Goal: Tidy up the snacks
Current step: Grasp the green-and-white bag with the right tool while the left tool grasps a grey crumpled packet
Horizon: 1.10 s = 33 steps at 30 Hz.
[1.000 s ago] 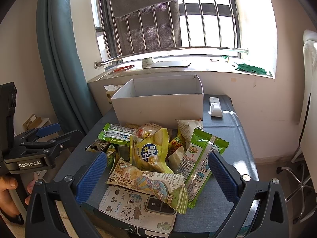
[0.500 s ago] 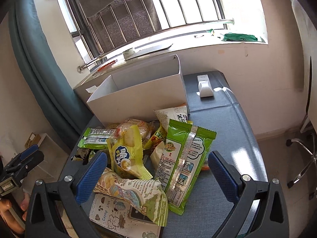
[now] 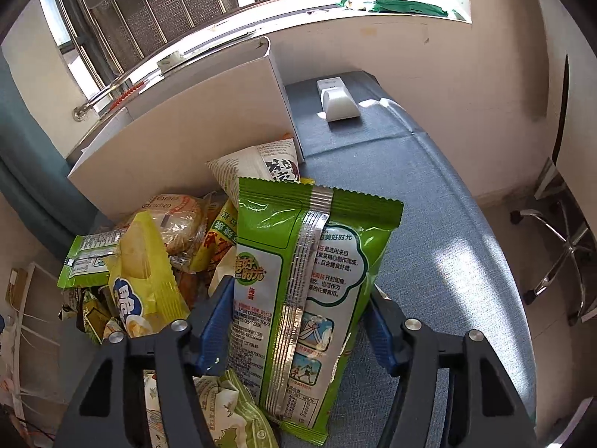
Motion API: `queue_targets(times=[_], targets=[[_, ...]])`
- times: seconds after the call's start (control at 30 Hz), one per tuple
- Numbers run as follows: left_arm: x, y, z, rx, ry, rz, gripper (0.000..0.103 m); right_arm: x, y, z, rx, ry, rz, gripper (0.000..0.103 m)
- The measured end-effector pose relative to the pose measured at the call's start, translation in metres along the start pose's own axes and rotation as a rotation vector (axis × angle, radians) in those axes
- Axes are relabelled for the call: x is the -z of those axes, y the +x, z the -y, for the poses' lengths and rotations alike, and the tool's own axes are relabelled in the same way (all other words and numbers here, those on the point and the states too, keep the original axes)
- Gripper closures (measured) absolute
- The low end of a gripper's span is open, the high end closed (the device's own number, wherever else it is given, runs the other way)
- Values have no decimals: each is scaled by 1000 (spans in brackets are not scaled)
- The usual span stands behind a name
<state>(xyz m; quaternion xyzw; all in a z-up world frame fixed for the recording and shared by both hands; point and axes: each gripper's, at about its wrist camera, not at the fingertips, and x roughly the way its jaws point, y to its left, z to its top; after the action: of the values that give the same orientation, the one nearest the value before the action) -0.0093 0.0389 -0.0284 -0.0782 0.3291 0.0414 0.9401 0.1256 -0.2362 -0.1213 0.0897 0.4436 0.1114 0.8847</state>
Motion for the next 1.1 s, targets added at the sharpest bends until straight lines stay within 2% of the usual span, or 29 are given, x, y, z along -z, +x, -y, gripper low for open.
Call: queue_targets(times=[0.2,0.4,0.53,0.73,0.83,0.9,0.93,1.0,1.1], targets=[[0,8,-6,-5,5,-5,0,-14,-32,6,-28,-2,104,35],[-14,37,-4,32,151,-32,0,-39,-79,13,-54,-29,225,35],[-20,62,-7,78,215,-81,0,-44,-106,7,-111,-60,260,35],[-18,113,-29,72,184,-208,0,-25,-126,-10,-166,-121,273,35],[-10,134,-37,123,142,-292,1,-14,-127,-15,-188,-127,263,35],[-6,143,-41,137,118,-304,1,-8,-123,-17,-205,-132,243,35],[-5,146,-43,146,98,-310,4,-6,-121,-18,-207,-135,236,35],[-4,150,-50,203,56,-323,30,-2,-117,-19,-208,-139,214,35],[-5,148,-53,200,46,-315,42,1,-113,-19,-219,-132,198,35]])
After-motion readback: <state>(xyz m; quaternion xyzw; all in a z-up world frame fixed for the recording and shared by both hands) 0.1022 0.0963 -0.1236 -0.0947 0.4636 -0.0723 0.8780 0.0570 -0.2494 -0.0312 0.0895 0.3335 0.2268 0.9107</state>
